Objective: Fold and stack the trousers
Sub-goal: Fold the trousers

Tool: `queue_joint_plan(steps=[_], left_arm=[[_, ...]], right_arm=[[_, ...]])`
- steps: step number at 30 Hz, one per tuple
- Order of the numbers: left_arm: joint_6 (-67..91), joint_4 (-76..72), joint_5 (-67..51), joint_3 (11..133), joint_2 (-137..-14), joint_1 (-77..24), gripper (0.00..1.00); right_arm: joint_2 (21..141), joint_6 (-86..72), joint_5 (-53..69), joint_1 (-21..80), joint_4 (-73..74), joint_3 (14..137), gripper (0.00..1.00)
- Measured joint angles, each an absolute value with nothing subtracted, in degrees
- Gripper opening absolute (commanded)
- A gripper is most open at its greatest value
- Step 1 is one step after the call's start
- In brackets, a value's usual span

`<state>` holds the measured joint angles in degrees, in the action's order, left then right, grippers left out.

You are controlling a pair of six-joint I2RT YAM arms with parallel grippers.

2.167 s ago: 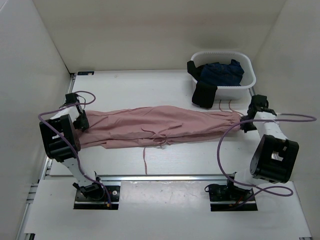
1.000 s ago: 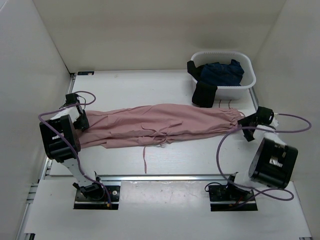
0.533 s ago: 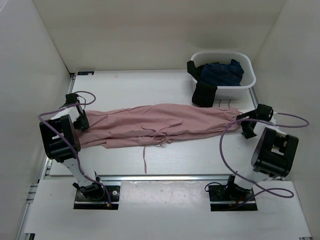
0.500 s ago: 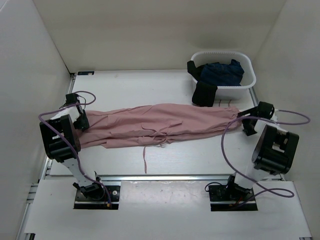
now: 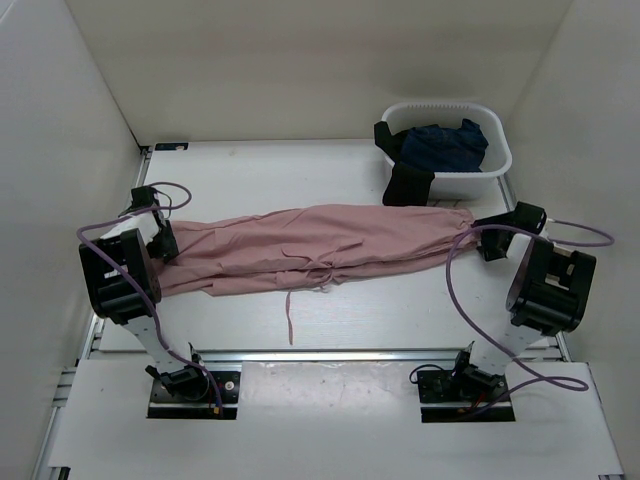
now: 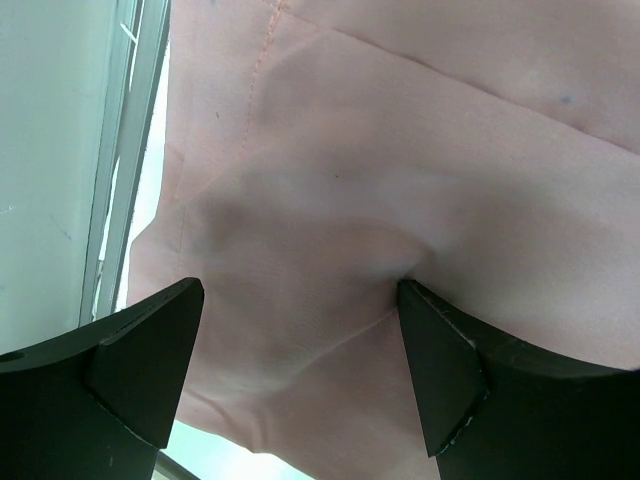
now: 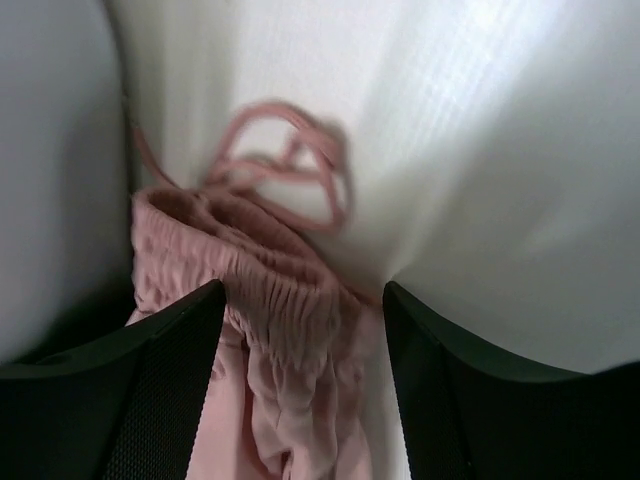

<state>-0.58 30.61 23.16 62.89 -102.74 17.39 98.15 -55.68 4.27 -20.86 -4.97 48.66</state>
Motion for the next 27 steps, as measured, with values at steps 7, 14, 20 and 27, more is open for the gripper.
queue_joint_plan(steps=[7,14,20,27], left_arm=[[-0.56,31.24,23.29,63.42,-103.13,17.26,0.90],[-0.60,31.35,23.97,63.55,-103.35,16.73,0.90],[-0.62,31.70,24.32,63.88,-103.59,16.58,0.90],[-0.62,31.73,24.34,63.90,-103.63,16.53,0.90]], right_arm=[[84.42,-56.75,-4.91,-19.86,7.68,43.00,0.84],[77.71,-54.78,-10.07,-19.97,12.67,44.69,0.91],[83.20,-54.26,-6.11,-19.44,11.77,47.92,0.93],[93.14,-56.14,-1.61,-17.56,9.37,49.95,0.92]])
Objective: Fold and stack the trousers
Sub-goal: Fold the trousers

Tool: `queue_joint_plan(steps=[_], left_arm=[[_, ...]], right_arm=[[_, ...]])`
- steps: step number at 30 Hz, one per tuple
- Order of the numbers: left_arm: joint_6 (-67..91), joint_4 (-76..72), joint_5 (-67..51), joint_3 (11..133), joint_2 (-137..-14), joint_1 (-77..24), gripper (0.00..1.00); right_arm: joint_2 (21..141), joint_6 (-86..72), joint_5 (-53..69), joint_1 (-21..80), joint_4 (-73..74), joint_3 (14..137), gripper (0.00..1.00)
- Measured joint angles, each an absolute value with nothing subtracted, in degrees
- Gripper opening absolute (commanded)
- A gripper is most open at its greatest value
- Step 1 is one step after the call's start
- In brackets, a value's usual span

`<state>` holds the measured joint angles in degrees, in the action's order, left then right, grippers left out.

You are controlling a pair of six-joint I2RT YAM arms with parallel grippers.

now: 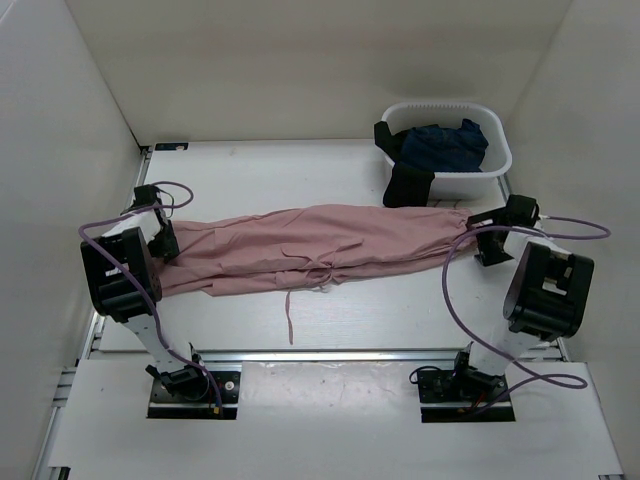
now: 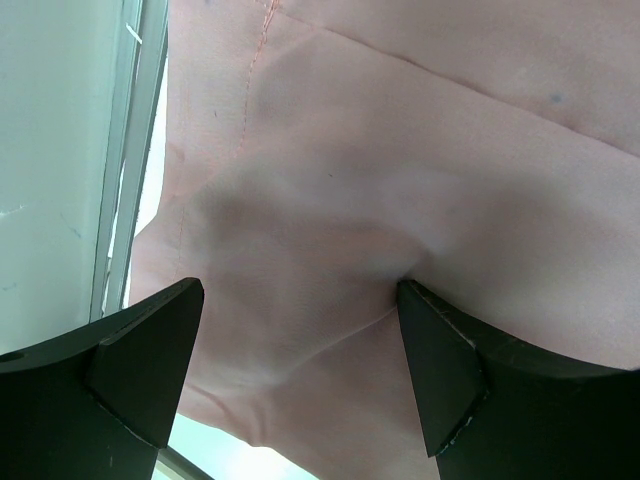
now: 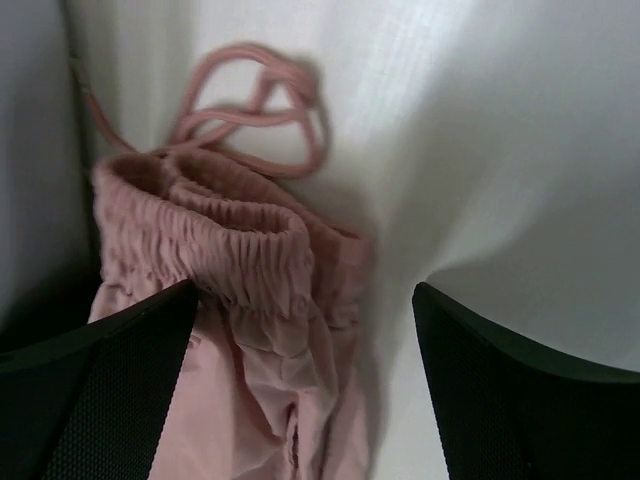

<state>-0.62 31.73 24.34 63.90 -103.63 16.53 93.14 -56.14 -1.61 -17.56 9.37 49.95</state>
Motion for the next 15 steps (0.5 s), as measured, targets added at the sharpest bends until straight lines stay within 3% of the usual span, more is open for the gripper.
queue_joint_plan(steps=[2,5,6,9,10,11,15], left_arm=[[-0.62,31.75,24.36,63.90,-103.63,16.53,0.90],[-0.62,31.75,24.38,63.90,-103.63,16.51,0.90],[-0.62,31.75,24.43,63.90,-103.63,16.51,0.90],[-0.62,31.77,24.47,63.90,-103.61,16.51,0.90],[-0.62,31.77,24.49,63.90,-103.61,16.49,0.90],[-0.60,31.77,24.49,63.90,-103.61,16.47,0.90],[-0.60,31.81,24.49,63.90,-103.55,16.43,0.90]], right_arm=[[94.89,-56.82,-1.06,-16.84,7.68,51.68,0.89],[97.38,-58.39,-0.12,-15.75,5.26,52.21,0.65],[97.91,-59.40,0.19,-15.59,4.49,52.18,0.49],[99.00,-61.76,0.99,-15.62,2.35,50.57,0.24],[99.13,-62.76,1.76,-15.79,1.48,49.89,0.09],[99.15,-63.33,2.13,-16.10,1.06,49.45,0.01],[98.32,-65.65,3.81,-17.78,-2.13,46.59,0.00]])
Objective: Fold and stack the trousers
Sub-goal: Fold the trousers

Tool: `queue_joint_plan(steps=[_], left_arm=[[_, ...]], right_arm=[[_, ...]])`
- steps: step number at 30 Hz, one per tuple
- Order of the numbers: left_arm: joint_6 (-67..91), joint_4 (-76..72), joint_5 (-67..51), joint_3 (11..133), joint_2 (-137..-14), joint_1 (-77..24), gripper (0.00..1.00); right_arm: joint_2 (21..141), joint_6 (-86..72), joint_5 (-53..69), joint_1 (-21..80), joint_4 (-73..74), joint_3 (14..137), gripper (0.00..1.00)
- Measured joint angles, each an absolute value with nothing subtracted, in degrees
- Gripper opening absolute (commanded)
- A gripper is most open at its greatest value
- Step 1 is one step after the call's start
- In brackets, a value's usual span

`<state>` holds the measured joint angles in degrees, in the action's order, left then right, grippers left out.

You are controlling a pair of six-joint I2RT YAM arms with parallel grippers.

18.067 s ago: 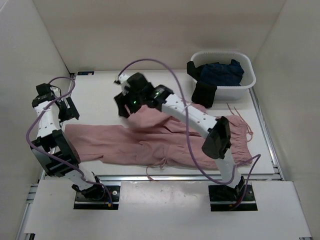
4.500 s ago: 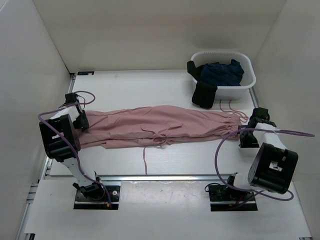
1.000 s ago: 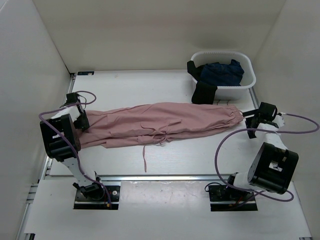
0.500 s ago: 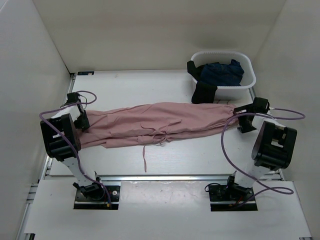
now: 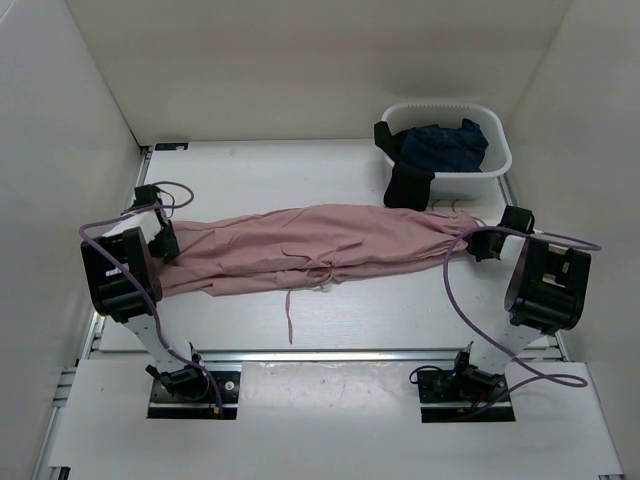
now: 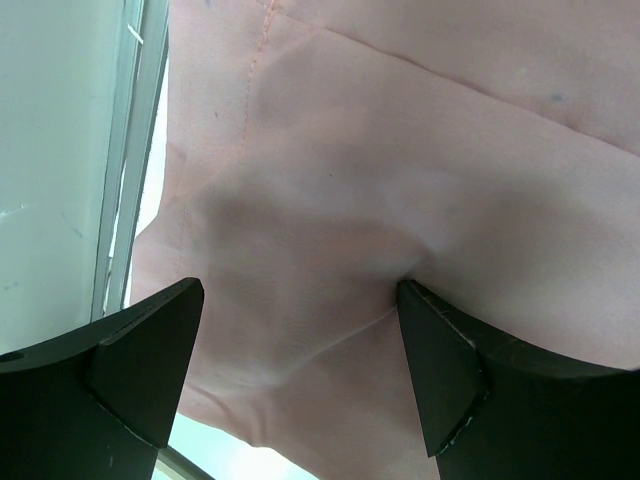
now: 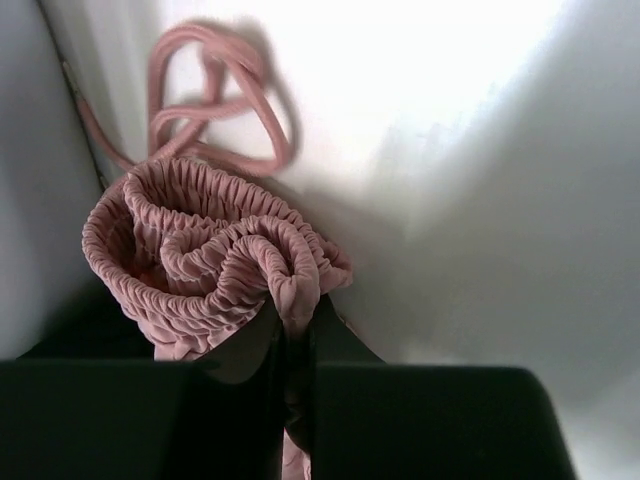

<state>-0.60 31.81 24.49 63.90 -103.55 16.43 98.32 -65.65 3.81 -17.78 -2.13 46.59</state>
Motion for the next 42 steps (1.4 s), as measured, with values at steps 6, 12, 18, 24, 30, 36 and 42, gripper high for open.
queue_joint_plan(steps=[6,12,18,24,30,36,42], left_arm=[[-0.60,32.36,25.32,63.46,-103.07,13.82,0.90],[-0.45,37.93,22.96,64.88,-102.94,7.99,0.90],[-0.36,43.13,20.56,65.63,-102.94,3.20,0.92],[-0.38,45.23,20.53,64.97,-102.94,2.37,0.92],[-0.40,45.25,20.86,64.38,-102.63,1.96,0.92],[-0.47,45.25,21.69,64.34,-102.63,1.26,0.92],[-0.47,45.30,21.74,64.34,-102.65,1.26,0.92]], right_arm=[[90.39,-58.15,-1.58,-20.93,10.22,45.95,0.00],[77.52,-41.34,-13.74,-20.25,25.89,57.12,0.00],[66.26,-27.29,-20.32,-11.31,28.69,66.02,0.00],[69.19,-22.81,-31.75,24.23,30.41,67.09,0.00],[84.31,-26.26,-44.82,52.86,34.57,73.38,0.00],[101.47,-31.16,-52.36,61.93,38.13,90.61,0.00],[109.82,-33.06,-55.35,68.69,39.07,100.97,0.00]])
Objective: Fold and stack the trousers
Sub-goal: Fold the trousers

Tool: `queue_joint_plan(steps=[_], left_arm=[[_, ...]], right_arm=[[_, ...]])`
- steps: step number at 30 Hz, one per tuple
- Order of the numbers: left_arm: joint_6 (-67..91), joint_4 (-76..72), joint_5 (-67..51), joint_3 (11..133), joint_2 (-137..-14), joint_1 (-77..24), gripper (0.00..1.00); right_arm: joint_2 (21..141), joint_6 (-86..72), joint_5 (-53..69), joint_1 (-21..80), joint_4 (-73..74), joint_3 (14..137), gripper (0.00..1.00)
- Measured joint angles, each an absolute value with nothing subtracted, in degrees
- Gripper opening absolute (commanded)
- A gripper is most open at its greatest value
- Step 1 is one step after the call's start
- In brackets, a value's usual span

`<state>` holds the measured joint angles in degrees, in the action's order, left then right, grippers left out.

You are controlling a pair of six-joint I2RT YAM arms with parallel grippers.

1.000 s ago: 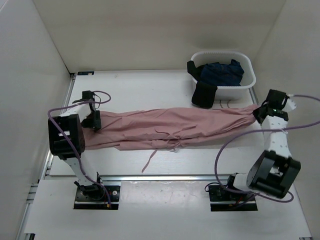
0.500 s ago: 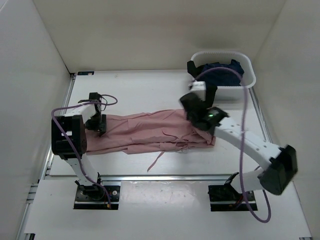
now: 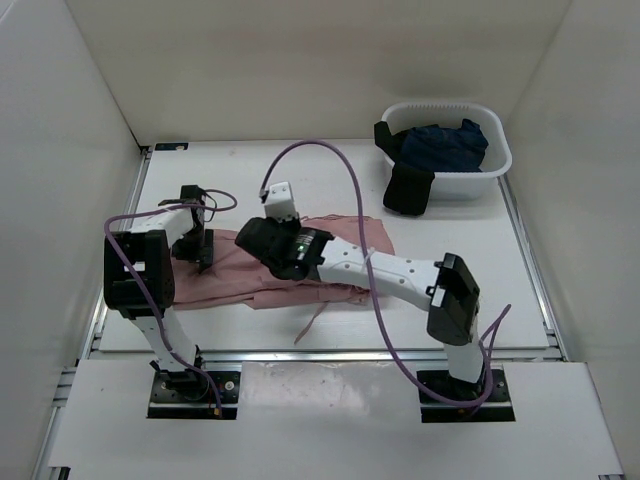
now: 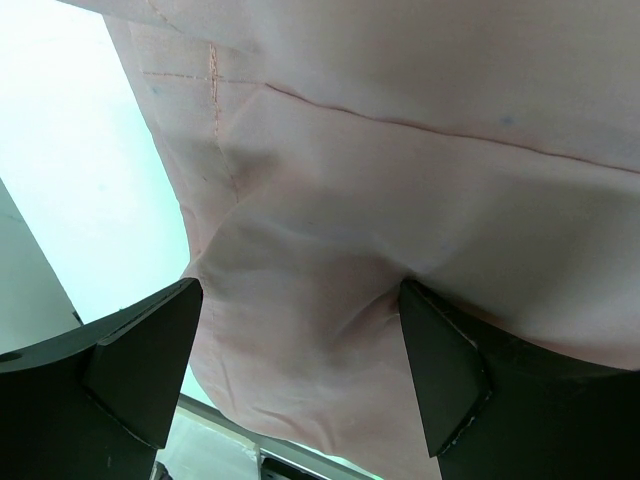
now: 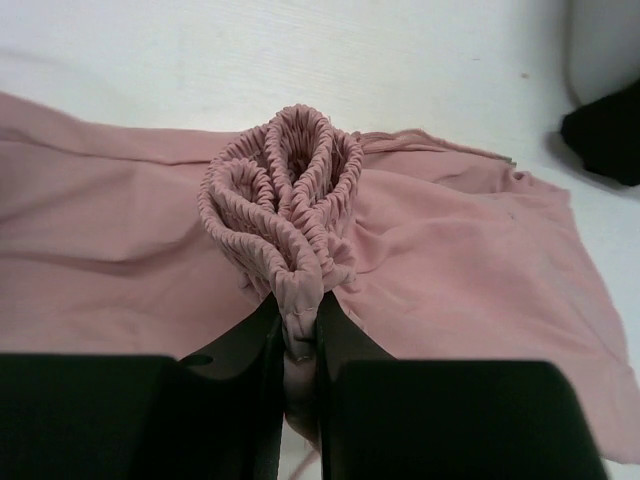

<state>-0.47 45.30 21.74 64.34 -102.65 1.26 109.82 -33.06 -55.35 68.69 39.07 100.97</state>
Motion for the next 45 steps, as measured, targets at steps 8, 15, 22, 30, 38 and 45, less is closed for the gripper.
queue_joint_plan(steps=[8,15,22,30,38,45], left_arm=[[-0.45,45.69,21.76,64.75,-102.94,1.26,0.92],[-0.45,46.35,21.76,65.32,-103.35,1.26,0.92],[-0.45,46.57,21.76,65.32,-103.28,1.26,0.92],[-0.40,49.39,21.54,66.37,-102.96,1.26,0.93],[-0.38,53.19,21.28,73.47,-99.74,1.21,0.93],[-0.27,59.37,18.06,88.49,-98.32,-4.12,0.93]], right_arm=[[119.92,-31.75,-49.25,70.19,36.71,105.67,0.16],[127.79,-23.29,-33.76,69.87,36.36,109.75,0.81],[109.82,-18.20,-28.99,71.64,34.13,101.82,0.64],[90.04,-27.20,-32.80,56.47,30.92,87.37,0.00],[95.74,-37.30,-22.90,52.42,27.57,58.87,0.00],[97.97,-40.40,-20.88,52.64,25.82,59.22,0.00]])
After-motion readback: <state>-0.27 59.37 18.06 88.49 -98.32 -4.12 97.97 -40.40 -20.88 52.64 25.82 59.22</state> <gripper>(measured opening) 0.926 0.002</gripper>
